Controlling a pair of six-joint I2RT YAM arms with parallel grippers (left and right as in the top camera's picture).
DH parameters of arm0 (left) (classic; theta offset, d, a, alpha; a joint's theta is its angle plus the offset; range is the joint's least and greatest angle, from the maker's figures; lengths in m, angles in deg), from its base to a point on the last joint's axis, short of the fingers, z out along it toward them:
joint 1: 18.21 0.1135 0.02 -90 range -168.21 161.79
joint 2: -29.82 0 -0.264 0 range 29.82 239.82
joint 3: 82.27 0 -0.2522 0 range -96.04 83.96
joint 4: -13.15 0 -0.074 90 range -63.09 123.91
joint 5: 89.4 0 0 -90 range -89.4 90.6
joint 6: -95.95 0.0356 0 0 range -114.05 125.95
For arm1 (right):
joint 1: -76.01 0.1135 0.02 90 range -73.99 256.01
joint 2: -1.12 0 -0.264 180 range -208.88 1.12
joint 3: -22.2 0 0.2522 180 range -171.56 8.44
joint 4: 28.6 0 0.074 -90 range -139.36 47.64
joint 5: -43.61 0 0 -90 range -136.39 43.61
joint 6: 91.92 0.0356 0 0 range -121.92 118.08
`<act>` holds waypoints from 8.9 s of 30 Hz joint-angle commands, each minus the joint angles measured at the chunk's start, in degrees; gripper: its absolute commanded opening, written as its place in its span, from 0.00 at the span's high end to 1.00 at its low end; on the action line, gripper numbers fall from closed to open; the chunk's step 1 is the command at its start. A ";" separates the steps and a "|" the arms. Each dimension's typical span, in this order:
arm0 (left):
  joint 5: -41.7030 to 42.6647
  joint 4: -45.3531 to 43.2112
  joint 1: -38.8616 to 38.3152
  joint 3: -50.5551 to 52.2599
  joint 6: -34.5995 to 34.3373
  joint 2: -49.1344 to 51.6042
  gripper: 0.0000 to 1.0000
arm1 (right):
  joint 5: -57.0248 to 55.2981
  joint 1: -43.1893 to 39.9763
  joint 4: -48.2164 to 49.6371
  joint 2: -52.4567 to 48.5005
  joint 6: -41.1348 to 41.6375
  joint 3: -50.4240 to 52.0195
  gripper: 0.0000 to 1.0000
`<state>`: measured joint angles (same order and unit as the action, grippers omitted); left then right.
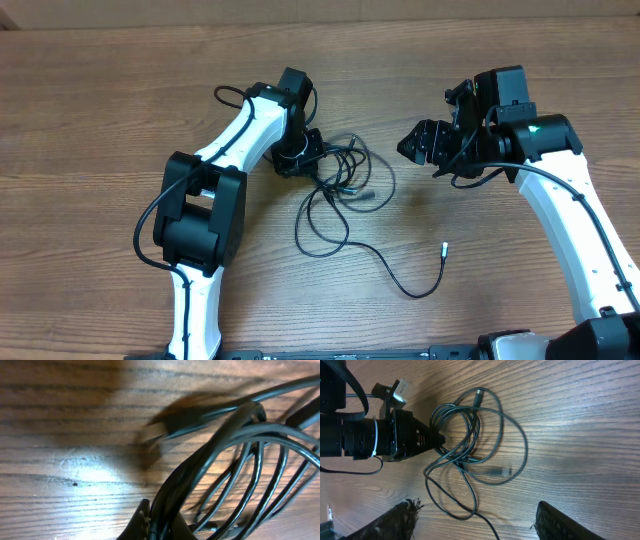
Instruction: Untangle cables
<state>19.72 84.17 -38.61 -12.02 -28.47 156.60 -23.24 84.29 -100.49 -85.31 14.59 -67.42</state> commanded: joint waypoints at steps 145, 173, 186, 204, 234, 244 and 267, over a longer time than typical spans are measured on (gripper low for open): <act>-1.14 -10.27 -13.88 -8.24 10.93 5.49 0.49 | -27.71 -13.55 -12.11 7.89 3.19 -10.01 0.20; -5.62 -4.15 -18.05 -8.26 2.16 6.34 0.85 | -27.26 -13.55 -12.74 7.89 3.17 -10.01 0.17; -13.07 2.16 -15.13 -12.31 5.29 -0.48 0.96 | -23.93 -13.55 -12.96 7.89 2.95 -10.01 0.10; -3.85 0.74 -19.80 -12.07 -36.76 0.66 0.49 | -22.16 -13.55 -13.60 7.87 0.79 -10.01 0.08; -8.81 -2.89 -17.57 -15.04 -35.85 7.32 0.72 | -22.16 -13.55 -14.19 7.87 -0.50 -10.01 0.08; -19.80 1.70 -16.26 -22.27 -26.82 7.15 0.32 | -22.16 -13.55 -14.05 7.87 -0.50 -10.01 0.08; -16.33 2.36 -17.51 -17.14 -27.26 10.25 0.96 | -21.94 -13.55 -14.47 7.87 -0.48 -10.01 0.08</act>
<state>2.69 85.48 -56.09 -29.64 -57.51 166.37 -45.29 70.85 -115.20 -78.32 14.50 -76.23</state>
